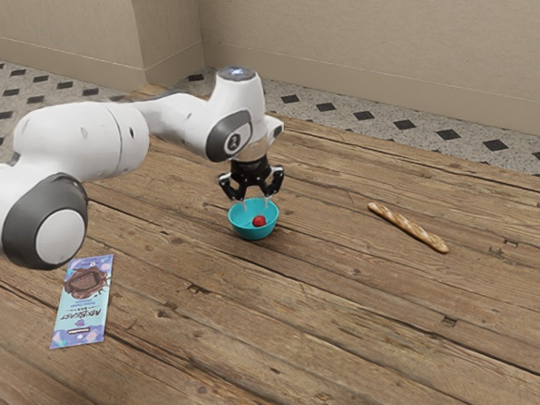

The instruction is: Take strawberry from the bowl

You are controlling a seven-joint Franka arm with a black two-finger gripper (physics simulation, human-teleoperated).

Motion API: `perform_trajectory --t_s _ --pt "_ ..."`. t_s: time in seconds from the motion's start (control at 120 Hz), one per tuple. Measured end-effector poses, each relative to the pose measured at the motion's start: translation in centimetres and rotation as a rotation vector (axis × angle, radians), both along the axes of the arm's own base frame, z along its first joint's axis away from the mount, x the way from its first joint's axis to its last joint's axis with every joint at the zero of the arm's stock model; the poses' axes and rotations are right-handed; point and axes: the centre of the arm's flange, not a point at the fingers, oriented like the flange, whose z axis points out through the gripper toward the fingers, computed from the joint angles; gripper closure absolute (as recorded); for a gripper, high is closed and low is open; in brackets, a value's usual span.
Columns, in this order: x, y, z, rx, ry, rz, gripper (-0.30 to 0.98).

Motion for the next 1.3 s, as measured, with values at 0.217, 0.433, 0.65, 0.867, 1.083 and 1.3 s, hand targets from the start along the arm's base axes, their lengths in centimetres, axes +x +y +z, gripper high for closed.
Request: perform_trajectory --t_s 0.217,0.433,0.65,0.867,1.083,1.3 --pt "0.5 0.6 -3.2 -0.029 -0.004 0.014 0.45" --pt "0.7 1.5 -3.9 -0.038 -0.011 0.027 0.45" --pt "0.8 1.5 -4.0 -0.041 -0.022 0.026 0.45" --pt "1.5 2.3 -5.9 -0.044 -0.035 0.038 0.45" --pt "2.1 2.2 -5.9 -0.052 -0.058 0.039 0.45" --pt "2.0 2.2 -6.6 -0.053 -0.053 0.043 0.45"
